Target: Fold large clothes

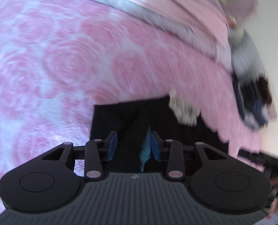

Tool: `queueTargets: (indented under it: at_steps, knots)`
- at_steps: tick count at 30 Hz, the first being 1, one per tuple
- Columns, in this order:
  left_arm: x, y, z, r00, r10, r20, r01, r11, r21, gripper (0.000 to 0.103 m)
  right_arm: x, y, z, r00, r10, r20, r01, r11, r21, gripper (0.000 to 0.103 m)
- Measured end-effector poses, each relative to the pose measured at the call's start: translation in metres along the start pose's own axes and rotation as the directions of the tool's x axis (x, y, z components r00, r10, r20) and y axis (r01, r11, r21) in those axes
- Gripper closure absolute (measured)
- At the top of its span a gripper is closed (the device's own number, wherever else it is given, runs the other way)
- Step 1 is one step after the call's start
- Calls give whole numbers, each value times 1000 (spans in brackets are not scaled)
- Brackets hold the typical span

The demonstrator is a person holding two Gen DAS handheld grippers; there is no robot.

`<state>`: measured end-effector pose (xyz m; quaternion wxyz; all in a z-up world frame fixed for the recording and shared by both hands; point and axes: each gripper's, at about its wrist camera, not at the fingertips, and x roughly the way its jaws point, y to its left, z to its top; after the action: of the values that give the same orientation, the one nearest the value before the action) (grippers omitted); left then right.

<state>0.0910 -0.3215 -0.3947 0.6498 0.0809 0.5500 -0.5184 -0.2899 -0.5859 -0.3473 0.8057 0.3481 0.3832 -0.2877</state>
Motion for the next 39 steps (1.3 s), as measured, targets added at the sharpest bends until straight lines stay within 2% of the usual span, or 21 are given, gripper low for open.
queueTargets:
  at_steps: [2,6,11,12,13,14,15,16,18,21,24,26,30,32,34,35,36,38,39]
  knots:
    - [17,-9,-1,1000,22,-20,-20,995,96,70,12,4,-1,1000,-18,7,18,998,-56,56]
    - [46,-27,4,997,69,-23,-61,965,255,70,32,7,4,1000,-17,18,18,995,-96,56]
    - [77,-31,8,994,99,-48,-79,944,321,70,53,7,5,1000,-8,19,10,996,-93,56]
    - [80,-32,9,994,95,-47,-75,941,329,70,55,10,4,1000,-8,14,9,995,-104,72]
    - [81,-33,8,995,93,-40,-74,939,336,71,57,13,3,1000,-12,6,13,991,-136,94]
    - [82,-35,7,995,92,-35,-74,934,349,77,58,18,2,999,-46,6,46,984,-171,103]
    - [83,-37,6,995,89,-34,-71,928,367,101,54,23,0,998,-53,35,59,978,-199,103]
    - [83,-39,5,995,95,-28,-77,920,386,101,47,27,0,996,-42,80,58,974,-217,103]
    - [71,-44,2,995,88,40,-97,909,405,101,31,35,4,986,-43,159,80,969,-234,103]
    - [48,-42,7,987,66,147,-116,924,363,101,20,40,18,972,-53,231,108,967,-233,103]
    - [41,-36,19,970,96,224,-166,932,322,101,29,44,32,968,-64,244,123,964,-236,103]
    - [47,-35,29,967,108,229,-178,932,315,101,39,45,37,967,-86,240,144,961,-236,103]
    - [66,-40,39,964,133,231,-209,915,345,101,62,38,39,968,-137,210,179,965,-192,103]
    - [76,-40,42,963,139,229,-213,916,339,101,81,30,41,980,-161,114,178,972,-155,103]
    - [92,-37,42,963,180,199,-241,908,342,98,90,25,39,978,-203,49,208,970,-128,98]
    - [97,-34,40,957,216,192,-271,901,339,98,84,23,37,976,-211,60,216,971,-103,81]
    - [99,-30,38,954,239,182,-287,901,325,90,76,20,34,975,-210,75,215,974,-65,62]
    - [90,-16,35,955,244,170,-283,922,266,73,51,9,24,980,-173,95,172,985,23,55]
    - [80,-9,32,958,230,170,-267,934,236,69,38,4,16,981,-159,111,153,986,62,55]
